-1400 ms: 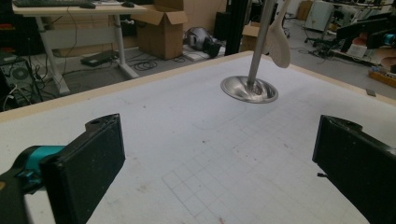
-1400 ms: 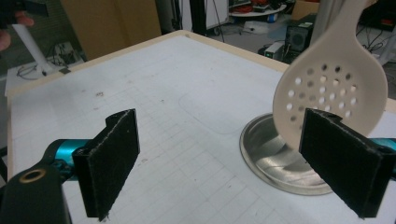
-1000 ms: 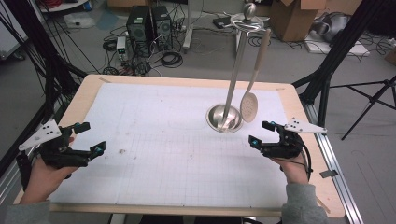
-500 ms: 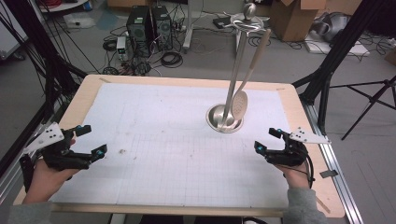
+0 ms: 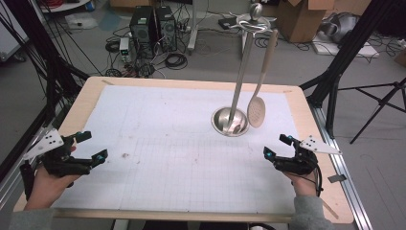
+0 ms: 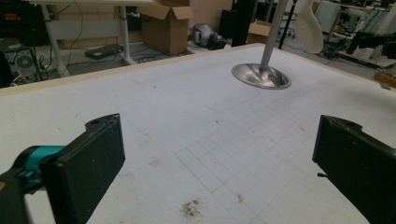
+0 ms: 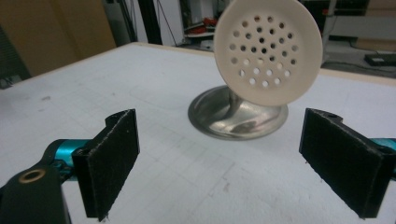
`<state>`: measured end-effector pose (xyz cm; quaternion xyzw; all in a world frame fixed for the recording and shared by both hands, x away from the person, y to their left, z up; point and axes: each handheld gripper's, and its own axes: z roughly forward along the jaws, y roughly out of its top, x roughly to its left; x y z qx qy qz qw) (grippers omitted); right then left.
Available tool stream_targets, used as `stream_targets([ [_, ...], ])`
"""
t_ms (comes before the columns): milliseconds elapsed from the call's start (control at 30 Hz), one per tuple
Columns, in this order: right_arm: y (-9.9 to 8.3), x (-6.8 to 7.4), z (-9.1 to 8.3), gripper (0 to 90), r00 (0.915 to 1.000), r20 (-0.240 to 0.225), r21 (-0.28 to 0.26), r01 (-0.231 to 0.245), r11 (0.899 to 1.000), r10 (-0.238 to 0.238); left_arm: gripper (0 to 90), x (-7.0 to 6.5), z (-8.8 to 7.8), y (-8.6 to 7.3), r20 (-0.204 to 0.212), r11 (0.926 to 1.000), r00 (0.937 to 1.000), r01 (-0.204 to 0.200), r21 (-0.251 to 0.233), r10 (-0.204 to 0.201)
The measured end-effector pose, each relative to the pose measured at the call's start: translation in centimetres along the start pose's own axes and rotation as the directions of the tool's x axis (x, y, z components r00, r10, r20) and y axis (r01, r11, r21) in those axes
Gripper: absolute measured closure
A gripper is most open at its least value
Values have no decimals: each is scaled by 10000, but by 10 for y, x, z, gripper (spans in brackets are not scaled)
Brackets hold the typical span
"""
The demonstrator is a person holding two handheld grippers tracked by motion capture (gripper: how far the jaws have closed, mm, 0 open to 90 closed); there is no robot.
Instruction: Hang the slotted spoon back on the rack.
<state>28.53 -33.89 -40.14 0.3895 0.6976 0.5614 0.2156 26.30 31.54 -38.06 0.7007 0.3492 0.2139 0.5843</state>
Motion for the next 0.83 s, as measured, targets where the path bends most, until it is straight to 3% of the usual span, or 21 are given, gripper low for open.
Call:
stream_targets([
  [100, -4, -1, -1, 111, 9999, -7, 46, -105, 9999, 105, 27, 2, -3, -1, -82, 10000, 9999, 82, -58, -82],
  [367, -6, -6, -14, 111, 9994, -236, -466, -260, 9986, 250, 27, 10, -10, -7, -334, 9996, 9991, 262, -67, -264],
  [833, -11, -13, -18, 111, 9994, -82, -379, -350, 9987, 347, 27, 14, -9, -11, -556, 9991, 9976, 425, 46, -421],
])
